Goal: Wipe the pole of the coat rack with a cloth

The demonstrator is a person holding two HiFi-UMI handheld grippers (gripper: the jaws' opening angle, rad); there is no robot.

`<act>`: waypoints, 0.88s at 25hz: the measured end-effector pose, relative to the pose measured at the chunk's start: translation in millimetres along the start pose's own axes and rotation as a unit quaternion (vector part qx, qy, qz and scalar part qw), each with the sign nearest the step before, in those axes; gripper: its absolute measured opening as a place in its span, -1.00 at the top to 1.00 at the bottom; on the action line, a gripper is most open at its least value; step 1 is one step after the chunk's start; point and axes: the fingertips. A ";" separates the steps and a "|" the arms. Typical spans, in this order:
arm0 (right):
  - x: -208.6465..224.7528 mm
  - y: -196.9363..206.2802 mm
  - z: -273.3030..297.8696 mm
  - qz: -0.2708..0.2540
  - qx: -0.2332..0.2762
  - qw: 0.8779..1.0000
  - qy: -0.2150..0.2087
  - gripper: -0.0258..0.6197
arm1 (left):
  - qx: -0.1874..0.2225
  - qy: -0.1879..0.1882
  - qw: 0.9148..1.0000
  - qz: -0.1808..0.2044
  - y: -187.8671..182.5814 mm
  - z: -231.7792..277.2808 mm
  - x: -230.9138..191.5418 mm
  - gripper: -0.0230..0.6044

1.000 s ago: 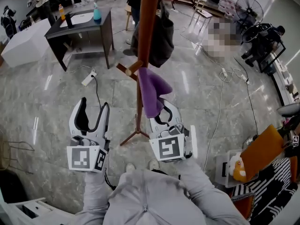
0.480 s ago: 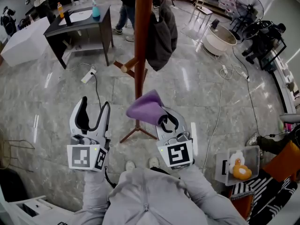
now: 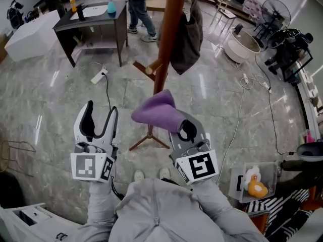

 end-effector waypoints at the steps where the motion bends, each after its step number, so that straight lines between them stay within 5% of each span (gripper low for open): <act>1: 4.1 -0.4 0.1 -0.001 0.001 1.000 0.006 0.76 | 0.000 -0.003 1.000 0.000 -0.3 -2.4 -3.4 -0.09; 12: 49.8 -36.6 40.4 -0.081 0.075 0.993 0.049 0.76 | -0.014 -0.019 1.000 -0.005 13.3 -6.3 -21.4 -0.09; 16: 46.8 -6.6 64.3 -0.137 0.027 0.989 0.048 0.76 | -0.023 -0.025 0.999 -0.005 19.8 -4.3 -21.3 -0.09; 22: 52.9 41.5 82.2 -0.120 -0.004 0.991 0.052 0.76 | -0.038 -0.033 0.999 -0.008 31.1 -1.0 -22.2 -0.09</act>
Point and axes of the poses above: the fingertips, and each gripper's own axes: z forward along the fingers, x to its right, y out of its underside, and after that the axes turned 2 degrees about -z, right-handed
